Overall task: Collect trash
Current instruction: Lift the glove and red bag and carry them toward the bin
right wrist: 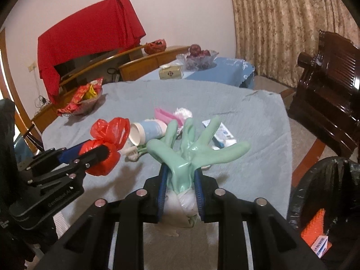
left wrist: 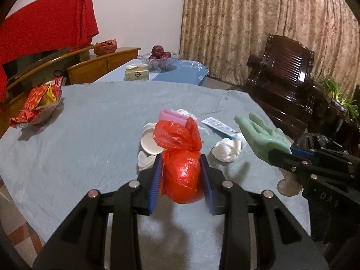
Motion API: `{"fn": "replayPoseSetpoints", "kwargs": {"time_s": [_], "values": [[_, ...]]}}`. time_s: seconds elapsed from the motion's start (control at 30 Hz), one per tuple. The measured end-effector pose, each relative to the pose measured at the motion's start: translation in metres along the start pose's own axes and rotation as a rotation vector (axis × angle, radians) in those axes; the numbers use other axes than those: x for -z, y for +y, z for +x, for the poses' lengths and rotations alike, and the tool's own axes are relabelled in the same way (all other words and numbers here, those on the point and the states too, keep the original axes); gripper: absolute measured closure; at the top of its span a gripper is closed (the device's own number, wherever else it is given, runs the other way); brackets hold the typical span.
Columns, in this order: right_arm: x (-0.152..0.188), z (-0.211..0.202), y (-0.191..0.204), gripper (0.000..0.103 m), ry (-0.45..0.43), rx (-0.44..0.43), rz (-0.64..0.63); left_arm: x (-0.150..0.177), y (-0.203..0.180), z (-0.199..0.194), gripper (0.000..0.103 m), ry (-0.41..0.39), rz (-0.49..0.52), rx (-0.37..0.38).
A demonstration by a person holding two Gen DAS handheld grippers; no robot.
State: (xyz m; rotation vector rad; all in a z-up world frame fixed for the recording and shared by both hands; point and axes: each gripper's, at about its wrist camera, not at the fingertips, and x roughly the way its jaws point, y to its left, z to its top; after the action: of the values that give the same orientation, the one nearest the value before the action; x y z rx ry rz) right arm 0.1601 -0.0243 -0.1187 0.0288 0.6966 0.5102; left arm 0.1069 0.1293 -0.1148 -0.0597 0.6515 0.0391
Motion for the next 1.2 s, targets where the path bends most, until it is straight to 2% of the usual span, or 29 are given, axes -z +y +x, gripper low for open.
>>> {"fn": "replayPoseSetpoints", "kwargs": {"time_s": [0.33,0.63,1.2], "values": [[-0.006,-0.039,-0.017,0.08,-0.063,0.042,0.025,-0.01,-0.025,-0.019,0.071,-0.037,0.017,0.049],[-0.003,-0.075,-0.046,0.08,-0.103,0.111,0.059,-0.018,-0.067,-0.024,0.071,-0.057,0.058,0.127],[0.026,-0.141,-0.143,0.08,-0.129,0.312,0.181,-0.02,-0.184,-0.011,0.071,-0.05,0.216,0.342]]}}
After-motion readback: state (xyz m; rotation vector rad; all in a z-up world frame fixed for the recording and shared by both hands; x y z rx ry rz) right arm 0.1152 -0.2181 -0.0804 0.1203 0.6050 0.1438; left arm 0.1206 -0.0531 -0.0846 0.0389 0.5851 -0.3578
